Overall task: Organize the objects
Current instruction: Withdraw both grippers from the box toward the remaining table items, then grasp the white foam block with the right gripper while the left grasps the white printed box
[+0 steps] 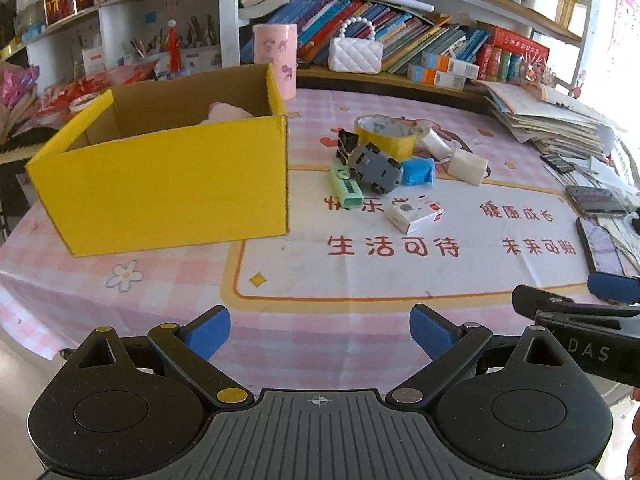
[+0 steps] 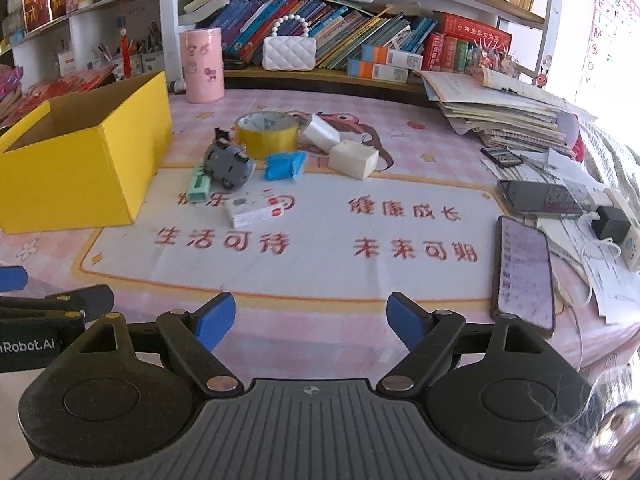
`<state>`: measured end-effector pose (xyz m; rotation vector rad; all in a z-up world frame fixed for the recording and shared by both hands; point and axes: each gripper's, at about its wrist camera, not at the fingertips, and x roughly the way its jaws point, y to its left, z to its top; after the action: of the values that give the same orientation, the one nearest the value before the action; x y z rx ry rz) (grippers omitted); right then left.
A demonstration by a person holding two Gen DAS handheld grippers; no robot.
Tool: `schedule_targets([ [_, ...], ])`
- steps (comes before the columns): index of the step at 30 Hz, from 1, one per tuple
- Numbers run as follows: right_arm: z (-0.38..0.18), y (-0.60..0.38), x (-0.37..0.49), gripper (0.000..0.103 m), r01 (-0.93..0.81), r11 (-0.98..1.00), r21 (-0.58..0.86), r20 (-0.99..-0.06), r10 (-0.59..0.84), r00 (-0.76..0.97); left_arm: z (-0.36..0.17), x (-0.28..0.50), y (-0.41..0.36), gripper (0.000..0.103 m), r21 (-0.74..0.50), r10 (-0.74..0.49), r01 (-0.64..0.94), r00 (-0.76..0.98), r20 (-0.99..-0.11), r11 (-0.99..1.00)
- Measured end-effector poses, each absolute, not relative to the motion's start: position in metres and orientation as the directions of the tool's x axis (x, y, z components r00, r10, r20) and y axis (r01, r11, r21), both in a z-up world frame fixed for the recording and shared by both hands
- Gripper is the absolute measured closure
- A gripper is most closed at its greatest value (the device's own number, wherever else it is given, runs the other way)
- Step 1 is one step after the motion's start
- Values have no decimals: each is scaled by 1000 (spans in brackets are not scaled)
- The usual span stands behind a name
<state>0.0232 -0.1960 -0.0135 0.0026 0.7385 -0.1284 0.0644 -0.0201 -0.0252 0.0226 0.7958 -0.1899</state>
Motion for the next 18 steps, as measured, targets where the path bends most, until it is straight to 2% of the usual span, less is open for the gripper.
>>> schedule_targets([
  [8,-13,-233,51,21,137,989,-60,-655,-142,742,-32,91,-55,5,-75,-166,162,670,-724,984],
  [18,-21,-279,86,19,110,993,-36,-660,-107,744,-45,131,-103,7,-81,-143,124,657,-740,989],
])
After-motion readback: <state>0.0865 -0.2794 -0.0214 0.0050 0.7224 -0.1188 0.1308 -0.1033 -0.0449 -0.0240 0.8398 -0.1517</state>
